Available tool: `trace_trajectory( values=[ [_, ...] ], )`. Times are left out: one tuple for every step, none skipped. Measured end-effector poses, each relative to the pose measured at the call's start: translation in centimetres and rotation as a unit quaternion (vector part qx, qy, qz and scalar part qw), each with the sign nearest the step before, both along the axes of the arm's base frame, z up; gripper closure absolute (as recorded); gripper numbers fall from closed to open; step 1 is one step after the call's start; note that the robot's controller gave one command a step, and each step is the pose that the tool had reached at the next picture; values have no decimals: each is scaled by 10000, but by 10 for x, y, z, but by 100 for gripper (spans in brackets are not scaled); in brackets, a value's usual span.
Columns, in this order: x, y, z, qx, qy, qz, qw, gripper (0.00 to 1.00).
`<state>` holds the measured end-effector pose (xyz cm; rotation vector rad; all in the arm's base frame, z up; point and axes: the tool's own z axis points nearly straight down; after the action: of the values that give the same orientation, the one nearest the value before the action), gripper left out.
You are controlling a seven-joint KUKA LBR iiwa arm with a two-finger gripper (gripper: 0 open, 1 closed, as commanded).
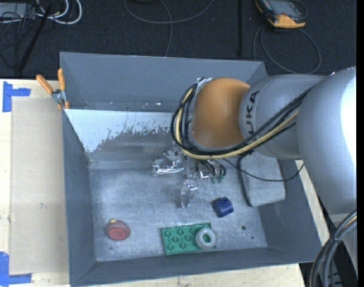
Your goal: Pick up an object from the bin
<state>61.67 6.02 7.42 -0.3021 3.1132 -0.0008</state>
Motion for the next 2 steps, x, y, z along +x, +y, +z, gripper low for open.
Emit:
trace_trajectory(
  values=[
    [-9,-29,56,2,47,-932,9956,0],
    [-3,-22,8,6,50,-855,9963,0]
  ],
)
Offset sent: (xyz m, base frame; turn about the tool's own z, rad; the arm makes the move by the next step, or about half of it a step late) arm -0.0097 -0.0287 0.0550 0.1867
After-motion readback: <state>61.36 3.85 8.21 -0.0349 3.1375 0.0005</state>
